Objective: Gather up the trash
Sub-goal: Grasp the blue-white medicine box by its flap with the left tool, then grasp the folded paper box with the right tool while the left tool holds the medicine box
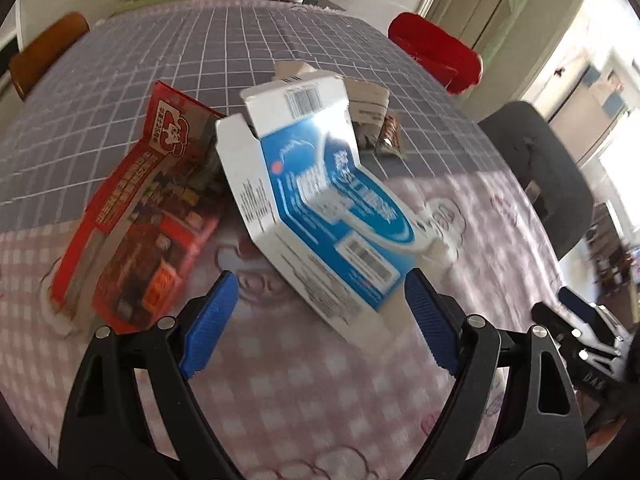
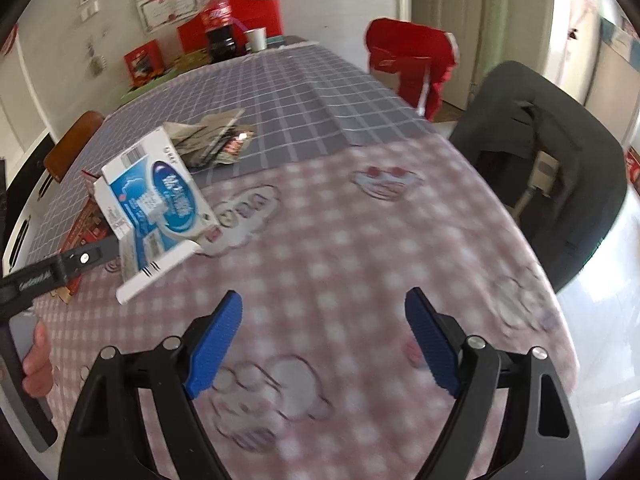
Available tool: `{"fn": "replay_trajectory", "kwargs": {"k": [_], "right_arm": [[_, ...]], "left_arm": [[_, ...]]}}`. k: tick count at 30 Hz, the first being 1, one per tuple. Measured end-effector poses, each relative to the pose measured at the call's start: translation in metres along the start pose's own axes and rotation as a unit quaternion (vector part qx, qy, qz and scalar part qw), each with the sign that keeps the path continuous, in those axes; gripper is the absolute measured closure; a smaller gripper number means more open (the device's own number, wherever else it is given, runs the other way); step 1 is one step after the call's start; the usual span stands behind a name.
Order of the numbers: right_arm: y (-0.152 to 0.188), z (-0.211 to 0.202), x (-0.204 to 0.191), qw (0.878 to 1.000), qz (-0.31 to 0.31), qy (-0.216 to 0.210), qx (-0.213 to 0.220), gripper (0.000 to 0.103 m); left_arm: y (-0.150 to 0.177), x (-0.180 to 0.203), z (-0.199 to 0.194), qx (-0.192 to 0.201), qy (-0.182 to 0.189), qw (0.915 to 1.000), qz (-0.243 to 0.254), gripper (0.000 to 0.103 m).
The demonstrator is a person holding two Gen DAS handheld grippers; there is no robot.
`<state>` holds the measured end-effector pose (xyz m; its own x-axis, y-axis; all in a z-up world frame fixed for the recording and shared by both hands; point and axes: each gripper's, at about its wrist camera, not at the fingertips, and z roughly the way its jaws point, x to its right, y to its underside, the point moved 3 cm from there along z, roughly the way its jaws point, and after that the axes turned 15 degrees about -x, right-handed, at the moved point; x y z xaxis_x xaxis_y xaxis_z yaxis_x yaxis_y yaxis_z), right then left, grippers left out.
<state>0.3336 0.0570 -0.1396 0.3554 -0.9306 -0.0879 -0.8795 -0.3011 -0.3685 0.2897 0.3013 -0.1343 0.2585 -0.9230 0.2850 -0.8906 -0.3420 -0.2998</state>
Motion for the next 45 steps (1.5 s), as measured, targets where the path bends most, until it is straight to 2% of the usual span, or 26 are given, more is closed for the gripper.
{"fn": "replay_trajectory", "kwargs": {"k": [2, 9, 12, 13, 14, 16, 18, 19, 21, 23, 27, 33, 35, 39, 40, 43, 45], "right_arm": [[-0.01, 0.005, -0.012, 1.0, -0.014, -0.003, -0.003, 0.021], [-0.042, 0.021, -0.041, 0.999, -0.049, -0.002, -0.009, 0.021], [-0.051, 0.028, -0.045, 0.998, -0.054, -0.001, -0.013, 0.021], [-0.053, 0.03, -0.046, 0.998, -0.055, 0.0, -0.014, 0.021], [-0.055, 0.033, -0.045, 0.998, -0.055, 0.001, -0.016, 0.021], [-0.059, 0.038, -0.044, 0.999, -0.051, 0.002, -0.02, 0.021], [-0.062, 0.042, -0.043, 0.999, -0.048, 0.0, -0.026, 0.021], [-0.062, 0.043, -0.043, 0.999, -0.047, 0.001, -0.028, 0.021], [-0.063, 0.044, -0.043, 0.998, -0.047, 0.002, -0.03, 0.021], [-0.067, 0.042, -0.042, 0.999, -0.045, -0.001, -0.03, 0.021], [-0.082, 0.034, -0.041, 0.999, -0.036, -0.02, -0.021, 0.021], [-0.129, 0.029, -0.062, 0.996, -0.054, -0.069, -0.02, 0.021], [-0.149, 0.031, -0.076, 0.994, -0.07, -0.081, -0.02, 0.022], [-0.185, 0.043, -0.098, 0.991, -0.082, -0.101, -0.03, 0.032], [-0.197, 0.051, -0.104, 0.988, -0.086, -0.123, -0.039, 0.034], [-0.227, 0.079, -0.111, 0.984, -0.072, -0.145, -0.071, 0.036], [-0.241, 0.099, -0.11, 0.98, -0.048, -0.167, -0.101, 0.041]], "left_arm": [[-0.007, -0.005, 0.002, 0.001, -0.001, 1.0, -0.002, 0.019], [-0.038, -0.02, 0.014, 0.029, -0.043, 0.9986, 0.011, 0.019], [-0.049, -0.02, 0.019, 0.037, -0.036, 0.9985, 0.014, 0.019], [-0.053, -0.02, 0.019, 0.042, -0.028, 0.9986, 0.015, 0.023], [-0.055, -0.02, 0.02, 0.046, -0.022, 0.9986, 0.014, 0.041], [-0.06, -0.023, 0.029, 0.029, -0.033, 0.999, 0.004, 0.065], [-0.061, -0.026, 0.027, 0.036, -0.015, 0.9992, -0.003, 0.071], [-0.061, -0.026, 0.023, 0.042, -0.002, 0.9991, -0.008, 0.078], [-0.061, -0.026, 0.012, 0.054, 0.001, 0.9985, -0.01, 0.086], [-0.059, -0.025, -0.008, 0.081, 0.003, 0.9966, -0.014, 0.098], [-0.055, -0.028, -0.045, 0.134, -0.036, 0.99, -0.027, 0.1], [-0.057, -0.041, -0.089, 0.189, -0.082, 0.9775, -0.043, 0.1], [-0.064, -0.049, -0.098, 0.197, -0.1, 0.9742, -0.049, 0.1], [-0.079, -0.071, -0.109, 0.199, -0.131, 0.9687, -0.07, 0.1], [-0.084, -0.076, -0.111, 0.2, -0.139, 0.9673, -0.073, 0.1], [-0.096, -0.091, -0.113, 0.199, -0.157, 0.9638, -0.083, 0.1], [-0.103, -0.098, -0.113, 0.199, -0.163, 0.9624, -0.087, 0.1]]}}
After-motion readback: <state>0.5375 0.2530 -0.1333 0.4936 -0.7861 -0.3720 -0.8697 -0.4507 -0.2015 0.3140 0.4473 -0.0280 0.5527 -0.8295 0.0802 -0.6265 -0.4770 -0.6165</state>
